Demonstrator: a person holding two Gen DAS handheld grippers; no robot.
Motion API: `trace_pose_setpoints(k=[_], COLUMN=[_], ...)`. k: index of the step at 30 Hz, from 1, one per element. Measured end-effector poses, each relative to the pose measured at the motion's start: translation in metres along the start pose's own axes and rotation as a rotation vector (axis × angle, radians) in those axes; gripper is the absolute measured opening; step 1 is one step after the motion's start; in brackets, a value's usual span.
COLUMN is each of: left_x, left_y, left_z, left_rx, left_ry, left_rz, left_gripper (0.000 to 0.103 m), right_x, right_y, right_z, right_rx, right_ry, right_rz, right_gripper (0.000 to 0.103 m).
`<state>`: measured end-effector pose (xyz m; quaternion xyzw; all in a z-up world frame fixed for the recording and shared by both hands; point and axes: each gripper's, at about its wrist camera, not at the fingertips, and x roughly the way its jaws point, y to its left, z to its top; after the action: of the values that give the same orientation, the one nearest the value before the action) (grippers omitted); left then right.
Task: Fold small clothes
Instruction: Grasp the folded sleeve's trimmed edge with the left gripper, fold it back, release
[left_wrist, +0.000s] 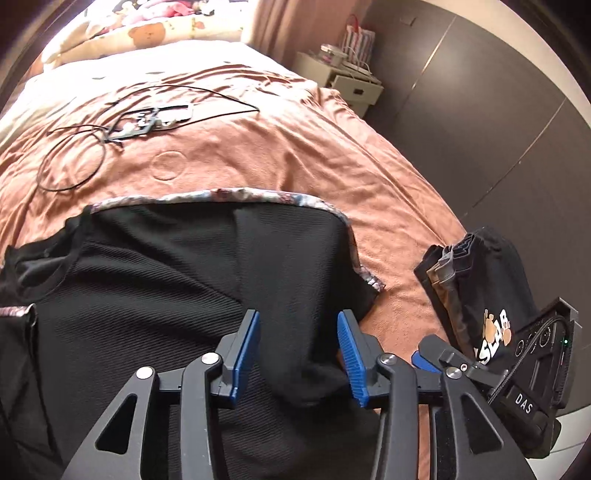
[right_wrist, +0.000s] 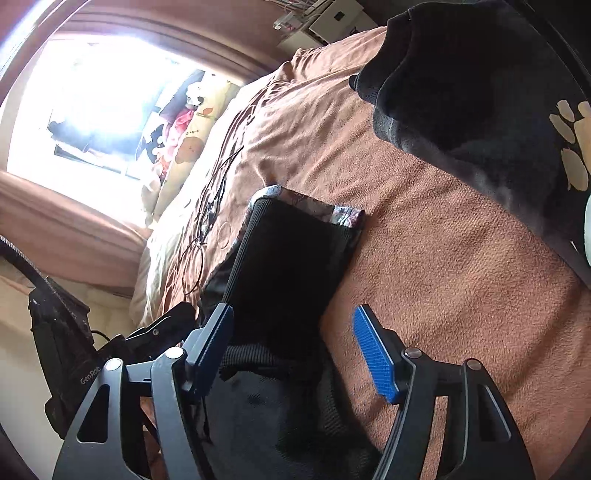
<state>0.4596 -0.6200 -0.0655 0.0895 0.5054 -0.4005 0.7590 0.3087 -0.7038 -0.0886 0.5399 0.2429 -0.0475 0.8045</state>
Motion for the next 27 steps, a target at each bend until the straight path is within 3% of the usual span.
trace_pose_setpoints(k=[6,14,15,16,17,18,22,27], left_x=[0.036,0.069,0.073,0.077,0.081,0.082,0.066,0.041], left_y=[-0.015,-0.028,-0.031,-0.034,-0.036,-0.037,-0.032,-0.001], left_z=[0.017,0.037,0.038,0.039,0.039,0.040,0.042,0.045], left_rx=[0.046,0.121,0.140,0.159,0.175,0.185,0.177,0.056], left_ry=[0.043,0.085,0.094,0.108,0.122,0.124,0.074,0.017], left_rz=[0.069,0.123,0.131,0.139,0.152,0.166,0.145,0.098], left_gripper=[0.047,0.047,0.043,0.030,0.009,0.005,0.004,0.004], right_x=[-0.002,0.003,0.004,0.004,0.004,0.003,0.004,0.001], right_y=[-0.016,-0.024,-0.022,-0.020,-0.019,-0.018,-0.018,-0.017], right_z=[0.011,0.018,0.018,0.017,0.018,0.017,0.018,0.017], right_rx=[0.022,0.058,0.055,0.051,0.050,0.048,0.044,0.046], right_ry=[-0.025,-0.021,-0.019,-0.019,-0.018,-0.017,-0.014,-0.024], right_rz=[-0.013,-0.034,-0.033,-0.032,-0.030,-0.030,-0.031,-0.030], right_gripper=[0.051,0.050,0.050,0.050,0.050,0.050,0.050,0.050])
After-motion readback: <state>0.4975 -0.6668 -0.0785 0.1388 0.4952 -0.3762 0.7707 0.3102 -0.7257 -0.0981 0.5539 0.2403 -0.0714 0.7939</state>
